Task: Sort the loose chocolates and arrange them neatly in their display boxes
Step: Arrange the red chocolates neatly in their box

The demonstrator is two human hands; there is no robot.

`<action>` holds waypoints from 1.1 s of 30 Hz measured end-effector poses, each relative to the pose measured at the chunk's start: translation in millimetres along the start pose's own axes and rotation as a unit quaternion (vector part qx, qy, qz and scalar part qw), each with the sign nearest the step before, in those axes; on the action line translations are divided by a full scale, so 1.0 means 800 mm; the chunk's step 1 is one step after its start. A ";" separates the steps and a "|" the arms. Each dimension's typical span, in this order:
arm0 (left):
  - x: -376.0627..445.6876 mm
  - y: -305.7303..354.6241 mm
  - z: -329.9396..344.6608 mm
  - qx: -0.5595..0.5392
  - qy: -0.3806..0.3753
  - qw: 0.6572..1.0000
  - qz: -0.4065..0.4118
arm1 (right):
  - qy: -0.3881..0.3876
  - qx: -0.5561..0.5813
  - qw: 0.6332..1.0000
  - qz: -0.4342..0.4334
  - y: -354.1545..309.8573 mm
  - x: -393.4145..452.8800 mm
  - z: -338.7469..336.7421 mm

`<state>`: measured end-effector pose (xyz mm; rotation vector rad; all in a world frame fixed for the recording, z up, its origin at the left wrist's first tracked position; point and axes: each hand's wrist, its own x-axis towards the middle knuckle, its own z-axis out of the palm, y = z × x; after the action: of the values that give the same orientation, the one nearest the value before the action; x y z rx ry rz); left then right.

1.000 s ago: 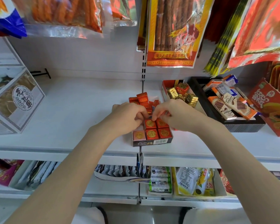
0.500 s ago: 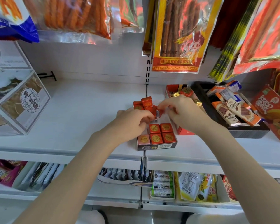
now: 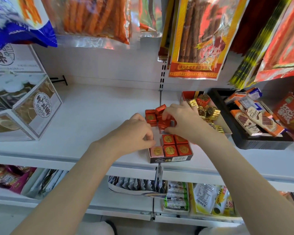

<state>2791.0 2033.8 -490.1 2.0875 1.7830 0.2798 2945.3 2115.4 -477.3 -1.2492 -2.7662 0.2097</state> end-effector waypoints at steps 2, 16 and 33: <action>-0.002 -0.001 -0.002 -0.002 -0.012 1.000 0.003 | -0.010 0.033 0.999 -0.012 0.000 -0.001 -0.002; 0.017 0.016 -0.002 0.049 0.091 0.995 -0.011 | -0.026 0.157 0.987 0.018 0.027 -0.025 -0.043; 0.009 0.015 -0.007 0.076 0.022 0.996 -0.046 | -0.052 0.135 0.989 0.032 0.027 -0.023 -0.032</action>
<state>2800.8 2040.6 -480.6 2.1070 1.9772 0.1687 2976.9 2117.8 -456.2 -1.2872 -2.6666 0.6471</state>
